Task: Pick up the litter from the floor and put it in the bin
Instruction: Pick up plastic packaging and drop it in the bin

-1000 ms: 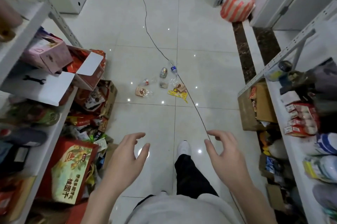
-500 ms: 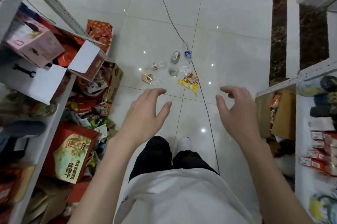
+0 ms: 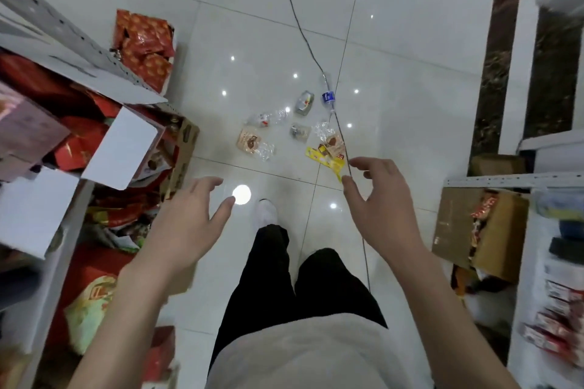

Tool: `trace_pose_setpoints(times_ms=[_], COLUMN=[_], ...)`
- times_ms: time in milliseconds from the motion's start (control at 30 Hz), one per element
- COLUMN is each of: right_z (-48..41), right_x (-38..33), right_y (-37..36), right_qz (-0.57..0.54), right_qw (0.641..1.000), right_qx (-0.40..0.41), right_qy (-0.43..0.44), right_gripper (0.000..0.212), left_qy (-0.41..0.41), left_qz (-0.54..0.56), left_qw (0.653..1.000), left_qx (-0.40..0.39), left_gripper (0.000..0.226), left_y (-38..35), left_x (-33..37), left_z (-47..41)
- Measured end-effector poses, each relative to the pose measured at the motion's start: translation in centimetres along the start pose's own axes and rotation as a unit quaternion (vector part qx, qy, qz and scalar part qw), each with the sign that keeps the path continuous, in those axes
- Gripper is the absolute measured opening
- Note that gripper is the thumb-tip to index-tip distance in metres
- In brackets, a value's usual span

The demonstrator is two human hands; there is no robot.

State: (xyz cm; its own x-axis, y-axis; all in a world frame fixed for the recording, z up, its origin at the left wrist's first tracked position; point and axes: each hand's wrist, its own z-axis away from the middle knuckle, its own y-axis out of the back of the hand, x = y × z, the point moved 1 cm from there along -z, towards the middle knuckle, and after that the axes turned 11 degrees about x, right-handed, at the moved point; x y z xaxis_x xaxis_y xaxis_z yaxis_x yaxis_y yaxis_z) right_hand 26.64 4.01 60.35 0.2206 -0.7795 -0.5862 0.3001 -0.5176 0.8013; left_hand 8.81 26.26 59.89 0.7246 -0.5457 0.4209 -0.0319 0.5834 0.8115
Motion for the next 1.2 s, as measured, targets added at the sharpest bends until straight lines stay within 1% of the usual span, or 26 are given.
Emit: trace_pose_setpoints(times_ms=[100, 233, 400, 533, 667, 767, 900, 1033, 1100, 1200], right_z=[-3.9, -9.1, -15.4, -20.4, -24.4, -27.4, -31.2, -34.6, -35.8, -37.0], right_x=[-0.6, 0.2, 4.5, 11.1, 18.1, 23.4, 29.9, 34.9, 36.5, 37.7], right_y=[-3.2, -7.8, -15.1, -23.8, -32.3, -39.6, -49.1, -56.4, -58.9, -61.6], right_qz=[0.001, 0.002, 0.004, 0.011, 0.028, 0.035, 0.045, 0.040, 0.051, 0.087], right_qw=[1.000, 1.000, 0.999, 0.999, 0.999, 0.999, 0.998, 0.999, 0.998, 0.994], right_qx=[-0.017, -0.028, -0.032, -0.038, -0.029, -0.024, -0.027, -0.016, -0.028, -0.055], right_qy=[-0.003, 0.012, 0.025, 0.031, 0.033, 0.032, 0.045, 0.031, 0.026, 0.047], right_gripper=[0.031, 0.031, 0.032, 0.032, 0.032, 0.035, 0.041, 0.049, 0.055, 0.068], left_qy=[-0.011, -0.023, -0.027, -0.005, -0.006, -0.030, -0.067, -0.080, -0.101, -0.123], left_qz=[-0.017, -0.048, -0.039, -0.023, -0.057, -0.067, -0.119, -0.162, -0.180, -0.213], left_qw=[1.000, 0.998, 0.999, 1.000, 0.998, 0.996, 0.990, 0.983, 0.978, 0.969], left_qx=[-0.006, -0.019, -0.016, -0.014, -0.039, -0.043, -0.039, -0.039, -0.029, -0.006], left_gripper=[0.054, 0.057, 0.056, 0.056, 0.060, 0.058, 0.062, 0.073, 0.081, 0.096], left_y=[-0.3, -2.6, -8.4, -16.8, -26.2, -33.4, -42.4, -49.9, -52.6, -55.7], left_x=[-0.3, 0.2, 0.0, -2.6, -5.8, -8.5, -12.1, -14.9, -15.9, -17.5], left_z=[-5.9, -13.7, -23.4, -32.1, -40.1, -46.2, -54.0, -59.9, -61.9, -63.8])
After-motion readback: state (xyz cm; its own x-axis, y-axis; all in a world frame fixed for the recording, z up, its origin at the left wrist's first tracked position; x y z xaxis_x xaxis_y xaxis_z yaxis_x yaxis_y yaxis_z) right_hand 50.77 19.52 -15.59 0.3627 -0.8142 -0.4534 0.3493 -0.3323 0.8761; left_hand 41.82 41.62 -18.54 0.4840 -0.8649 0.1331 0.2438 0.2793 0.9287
